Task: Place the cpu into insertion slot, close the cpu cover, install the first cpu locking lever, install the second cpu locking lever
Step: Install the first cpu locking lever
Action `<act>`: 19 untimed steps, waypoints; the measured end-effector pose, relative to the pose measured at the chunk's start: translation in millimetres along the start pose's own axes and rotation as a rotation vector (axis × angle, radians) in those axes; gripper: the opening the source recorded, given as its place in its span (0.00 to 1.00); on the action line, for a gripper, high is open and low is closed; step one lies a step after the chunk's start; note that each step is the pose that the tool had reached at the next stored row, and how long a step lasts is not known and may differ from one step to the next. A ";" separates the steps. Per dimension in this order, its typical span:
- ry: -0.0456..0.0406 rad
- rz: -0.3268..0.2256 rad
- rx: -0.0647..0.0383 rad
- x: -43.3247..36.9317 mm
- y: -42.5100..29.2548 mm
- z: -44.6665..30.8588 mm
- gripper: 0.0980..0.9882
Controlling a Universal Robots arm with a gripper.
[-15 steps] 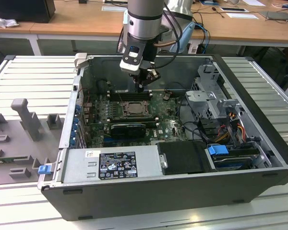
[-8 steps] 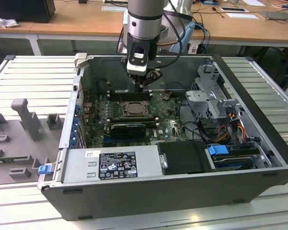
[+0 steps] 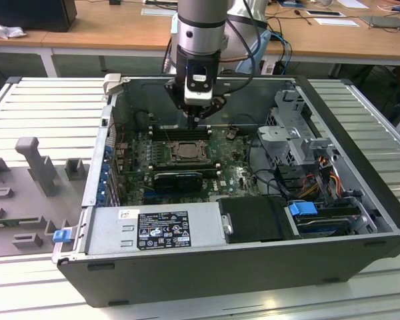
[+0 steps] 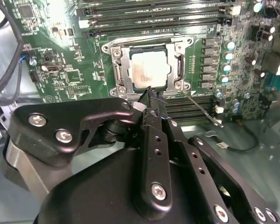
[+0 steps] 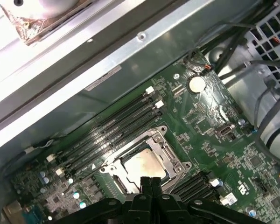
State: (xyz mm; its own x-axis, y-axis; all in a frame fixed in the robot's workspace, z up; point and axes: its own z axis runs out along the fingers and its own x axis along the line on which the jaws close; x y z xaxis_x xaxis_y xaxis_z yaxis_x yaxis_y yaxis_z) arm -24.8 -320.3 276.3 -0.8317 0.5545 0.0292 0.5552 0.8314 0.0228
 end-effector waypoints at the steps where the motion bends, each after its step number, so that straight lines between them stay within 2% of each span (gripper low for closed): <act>1: 0.0003 -0.012 0.000 0.0 0.0 0.0 0.01; 8: 0.0021 -0.093 0.003 0.0 0.0 0.0 0.01; 15: 0.0041 -0.215 0.006 0.0 0.0 0.1 0.01; 16: 0.0018 -0.246 0.005 0.0 0.0 0.2 0.01; 19: -0.0106 -0.278 0.000 0.0 0.0 0.8 0.01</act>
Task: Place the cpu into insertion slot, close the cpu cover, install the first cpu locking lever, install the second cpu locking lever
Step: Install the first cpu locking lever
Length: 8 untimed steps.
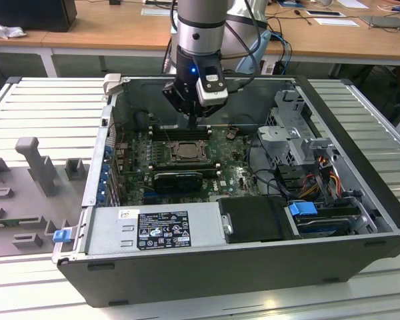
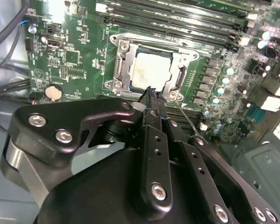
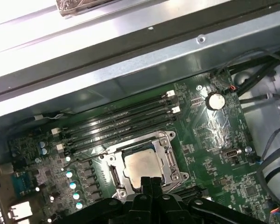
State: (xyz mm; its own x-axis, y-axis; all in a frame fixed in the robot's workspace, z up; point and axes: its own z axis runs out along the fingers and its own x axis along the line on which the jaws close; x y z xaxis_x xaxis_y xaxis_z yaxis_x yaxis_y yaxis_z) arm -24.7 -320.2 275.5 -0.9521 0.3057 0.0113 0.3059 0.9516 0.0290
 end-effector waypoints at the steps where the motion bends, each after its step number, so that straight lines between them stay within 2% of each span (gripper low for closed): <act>1: -0.0066 -0.008 -0.002 0.0 0.0 0.3 0.01; 4: -0.0241 -0.033 -0.008 0.0 -0.2 1.2 0.01; 8: -0.0348 -0.059 -0.011 0.1 -0.8 2.5 0.01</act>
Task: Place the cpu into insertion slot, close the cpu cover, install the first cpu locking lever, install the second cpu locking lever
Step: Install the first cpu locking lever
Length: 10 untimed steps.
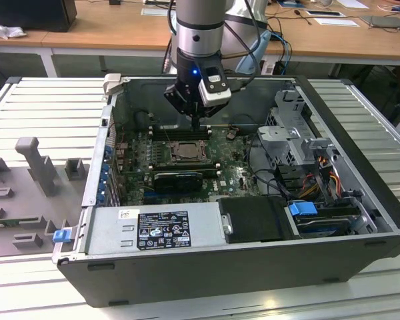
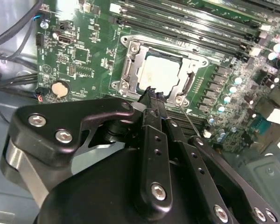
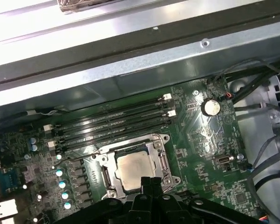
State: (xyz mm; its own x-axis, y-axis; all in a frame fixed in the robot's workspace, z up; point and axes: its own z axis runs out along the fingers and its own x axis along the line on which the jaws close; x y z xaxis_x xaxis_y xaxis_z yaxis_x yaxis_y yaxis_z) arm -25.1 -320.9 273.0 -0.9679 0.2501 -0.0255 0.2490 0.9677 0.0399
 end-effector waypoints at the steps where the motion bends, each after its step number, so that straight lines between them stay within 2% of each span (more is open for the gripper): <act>1: 0.0004 -0.012 -0.001 0.0 0.0 0.5 0.01; 6: 0.0049 -0.120 -0.003 0.1 -0.2 2.8 0.01; 8: 0.0075 -0.191 -0.005 0.3 -0.2 3.6 0.01; 10: 0.0081 -0.204 -0.006 2.4 -0.7 3.8 0.01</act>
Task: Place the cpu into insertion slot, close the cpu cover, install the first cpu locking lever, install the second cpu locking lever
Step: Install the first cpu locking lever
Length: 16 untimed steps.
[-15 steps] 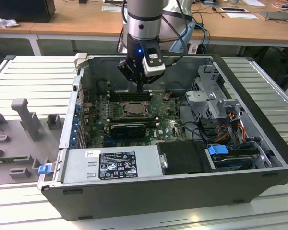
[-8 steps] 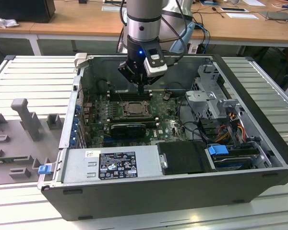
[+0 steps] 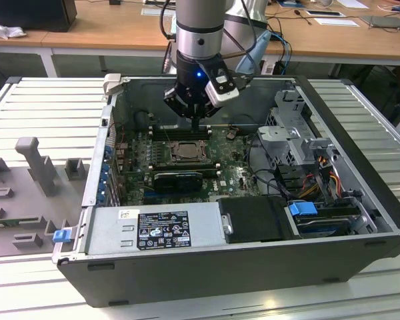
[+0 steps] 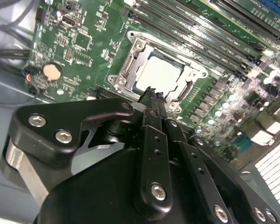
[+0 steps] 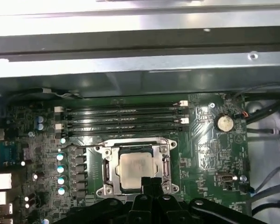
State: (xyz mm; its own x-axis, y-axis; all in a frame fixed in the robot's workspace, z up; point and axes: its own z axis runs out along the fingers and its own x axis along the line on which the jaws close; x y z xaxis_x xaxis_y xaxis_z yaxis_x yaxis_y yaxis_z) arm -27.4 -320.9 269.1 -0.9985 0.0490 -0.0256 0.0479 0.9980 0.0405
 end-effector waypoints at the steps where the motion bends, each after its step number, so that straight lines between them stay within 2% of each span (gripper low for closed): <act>1: 0.0002 -0.002 0.000 3.0 -0.1 0.0 0.01; 10: 0.0002 -0.003 0.000 19.0 -0.9 -0.5 0.01; 16: 0.0002 -0.003 0.000 24.9 -1.2 -0.6 0.01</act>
State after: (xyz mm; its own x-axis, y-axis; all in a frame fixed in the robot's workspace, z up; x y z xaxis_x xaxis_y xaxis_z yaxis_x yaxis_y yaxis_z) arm -52.3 -320.9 269.1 -0.9986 0.0463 -0.0255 0.0453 0.9981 0.0408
